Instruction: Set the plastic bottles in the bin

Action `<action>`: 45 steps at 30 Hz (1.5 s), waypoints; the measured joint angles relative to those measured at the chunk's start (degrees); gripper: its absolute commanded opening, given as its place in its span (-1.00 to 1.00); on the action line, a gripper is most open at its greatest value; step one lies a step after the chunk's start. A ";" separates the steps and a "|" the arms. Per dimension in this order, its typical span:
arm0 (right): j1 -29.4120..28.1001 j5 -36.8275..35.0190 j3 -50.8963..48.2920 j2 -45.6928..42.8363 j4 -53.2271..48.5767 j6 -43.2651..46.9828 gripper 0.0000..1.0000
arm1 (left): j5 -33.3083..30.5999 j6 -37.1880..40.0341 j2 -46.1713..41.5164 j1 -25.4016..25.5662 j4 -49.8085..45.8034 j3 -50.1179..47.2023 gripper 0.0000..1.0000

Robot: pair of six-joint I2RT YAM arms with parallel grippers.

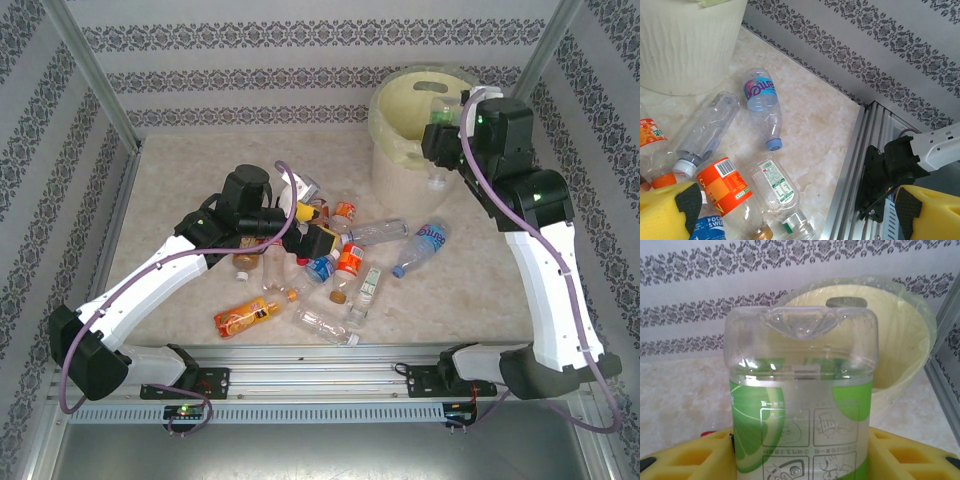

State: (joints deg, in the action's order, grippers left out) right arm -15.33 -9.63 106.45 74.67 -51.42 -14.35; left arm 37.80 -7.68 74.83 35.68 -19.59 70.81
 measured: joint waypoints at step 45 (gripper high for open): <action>13.38 7.85 35.28 47.15 -0.83 5.11 0.11 | -2.10 1.97 0.46 -0.02 -0.79 0.00 1.00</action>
State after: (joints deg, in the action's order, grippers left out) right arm -1.96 -1.78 141.73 121.82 -52.25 -9.23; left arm 35.70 -5.72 75.29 35.66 -20.38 70.81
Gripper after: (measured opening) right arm 0.557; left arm 0.999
